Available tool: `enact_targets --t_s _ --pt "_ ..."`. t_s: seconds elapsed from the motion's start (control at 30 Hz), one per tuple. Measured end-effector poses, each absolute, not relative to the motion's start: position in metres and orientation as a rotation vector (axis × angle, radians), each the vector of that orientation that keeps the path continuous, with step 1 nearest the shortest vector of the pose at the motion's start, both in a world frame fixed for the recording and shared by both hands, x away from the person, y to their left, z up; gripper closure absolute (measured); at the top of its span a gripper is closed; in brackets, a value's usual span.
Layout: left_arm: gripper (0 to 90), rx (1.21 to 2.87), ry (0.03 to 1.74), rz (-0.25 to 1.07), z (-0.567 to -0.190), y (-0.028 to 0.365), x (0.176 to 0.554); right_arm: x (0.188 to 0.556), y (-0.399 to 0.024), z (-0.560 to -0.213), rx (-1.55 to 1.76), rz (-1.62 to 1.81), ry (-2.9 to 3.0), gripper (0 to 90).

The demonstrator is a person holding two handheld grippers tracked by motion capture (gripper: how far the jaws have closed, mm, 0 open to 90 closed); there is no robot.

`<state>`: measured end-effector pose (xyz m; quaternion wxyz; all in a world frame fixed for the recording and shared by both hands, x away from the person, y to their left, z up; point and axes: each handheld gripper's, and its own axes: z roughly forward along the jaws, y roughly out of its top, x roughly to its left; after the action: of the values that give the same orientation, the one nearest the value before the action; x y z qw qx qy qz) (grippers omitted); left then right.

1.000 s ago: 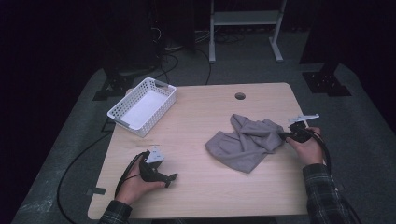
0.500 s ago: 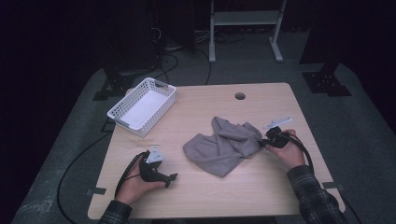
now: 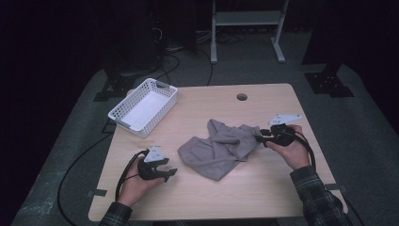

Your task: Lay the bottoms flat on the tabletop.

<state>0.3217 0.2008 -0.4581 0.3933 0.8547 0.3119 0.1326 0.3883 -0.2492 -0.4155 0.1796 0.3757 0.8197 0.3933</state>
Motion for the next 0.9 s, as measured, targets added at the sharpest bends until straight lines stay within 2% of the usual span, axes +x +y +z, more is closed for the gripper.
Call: enact_targets --t_s 0.1,0.27,0.47,0.6,0.7,0.83,0.9 --pt "53.5 2.136 0.78 0.321 -0.453 0.196 0.321 0.383 -0.244 -0.405 1.019 1.173 2.297 53.9" --pt "50.8 2.133 0.748 0.301 -0.451 0.181 0.323 0.378 -0.224 -0.399 0.935 1.243 2.36 49.3" --pt "48.6 2.151 0.7 0.293 -0.45 0.157 0.327 0.384 -0.201 -0.418 0.878 1.174 2.455 49.0" --pt "49.7 2.187 0.678 0.305 -0.454 0.138 0.331 0.391 -0.193 -0.429 0.882 1.128 2.485 53.5" --pt "53.0 2.216 0.671 0.308 -0.458 0.128 0.335 0.395 -0.191 -0.436 0.904 1.097 2.512 62.3" --pt "67.5 2.265 0.691 0.297 -0.463 0.12 0.343 0.398 -0.191 -0.444 0.928 1.063 2.539 78.2" --pt "72.0 2.299 0.701 0.302 -0.464 0.118 0.348 0.399 -0.193 -0.446 0.938 1.04 2.539 82.9"
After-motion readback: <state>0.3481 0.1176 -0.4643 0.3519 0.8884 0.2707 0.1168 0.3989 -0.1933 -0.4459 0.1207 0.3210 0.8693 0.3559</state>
